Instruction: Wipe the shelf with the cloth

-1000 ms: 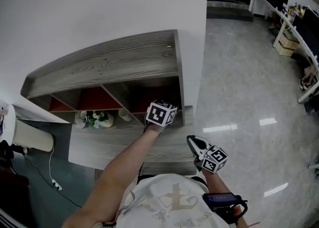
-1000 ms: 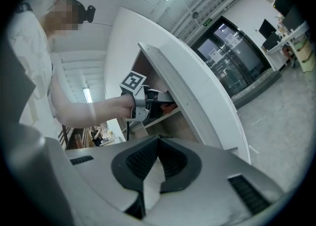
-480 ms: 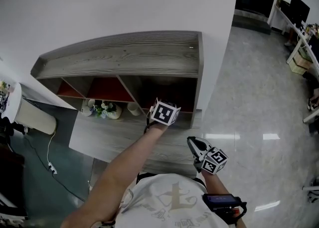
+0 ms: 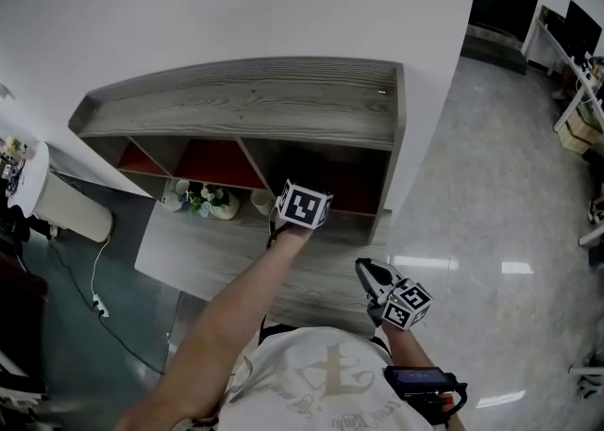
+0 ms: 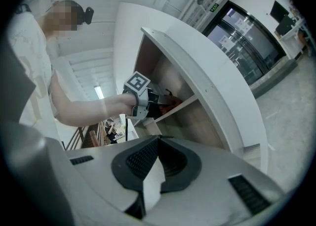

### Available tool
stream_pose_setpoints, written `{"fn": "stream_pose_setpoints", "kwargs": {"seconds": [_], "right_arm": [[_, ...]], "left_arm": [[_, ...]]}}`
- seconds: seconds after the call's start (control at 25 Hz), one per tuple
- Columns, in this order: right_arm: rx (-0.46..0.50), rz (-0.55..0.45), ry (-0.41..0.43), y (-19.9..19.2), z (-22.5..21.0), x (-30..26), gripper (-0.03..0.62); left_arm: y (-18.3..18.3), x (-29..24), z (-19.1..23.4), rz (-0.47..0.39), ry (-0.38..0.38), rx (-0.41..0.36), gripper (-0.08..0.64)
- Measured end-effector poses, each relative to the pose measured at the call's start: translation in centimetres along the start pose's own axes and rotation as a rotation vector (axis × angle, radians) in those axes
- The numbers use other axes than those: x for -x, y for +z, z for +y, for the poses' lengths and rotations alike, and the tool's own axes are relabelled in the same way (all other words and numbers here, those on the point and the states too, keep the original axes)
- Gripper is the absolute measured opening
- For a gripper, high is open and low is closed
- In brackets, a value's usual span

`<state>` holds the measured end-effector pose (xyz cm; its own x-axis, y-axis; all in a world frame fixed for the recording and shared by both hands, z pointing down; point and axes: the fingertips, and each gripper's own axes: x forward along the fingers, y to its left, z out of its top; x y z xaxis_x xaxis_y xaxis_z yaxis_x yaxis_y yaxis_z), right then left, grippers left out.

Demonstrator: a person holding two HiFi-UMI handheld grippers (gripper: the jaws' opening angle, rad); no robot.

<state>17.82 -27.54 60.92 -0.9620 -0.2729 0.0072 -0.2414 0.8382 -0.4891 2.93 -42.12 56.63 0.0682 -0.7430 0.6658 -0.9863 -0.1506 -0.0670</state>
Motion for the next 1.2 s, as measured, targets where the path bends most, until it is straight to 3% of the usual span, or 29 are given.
{"fn": "stream_pose_setpoints", "kwargs": {"seconds": [0.32, 0.56, 1.2], "right_arm": [[-0.001, 0.012, 0.028, -0.3, 0.8, -0.8, 0.005], [0.001, 0.022, 0.045, -0.5, 1.3, -0.9, 0.005], [-0.025, 0.051, 0.084, -2.0, 2.9, -0.9, 0.005]], "left_arm": [[-1.0, 0.8, 2.3, 0.043, 0.067, 0.083, 0.095], [-2.3, 1.9, 3.3, 0.018, 0.109, 0.131, 0.094], [-8.3, 8.7, 1.6, -0.069, 0.086, 0.196, 0.091]]}}
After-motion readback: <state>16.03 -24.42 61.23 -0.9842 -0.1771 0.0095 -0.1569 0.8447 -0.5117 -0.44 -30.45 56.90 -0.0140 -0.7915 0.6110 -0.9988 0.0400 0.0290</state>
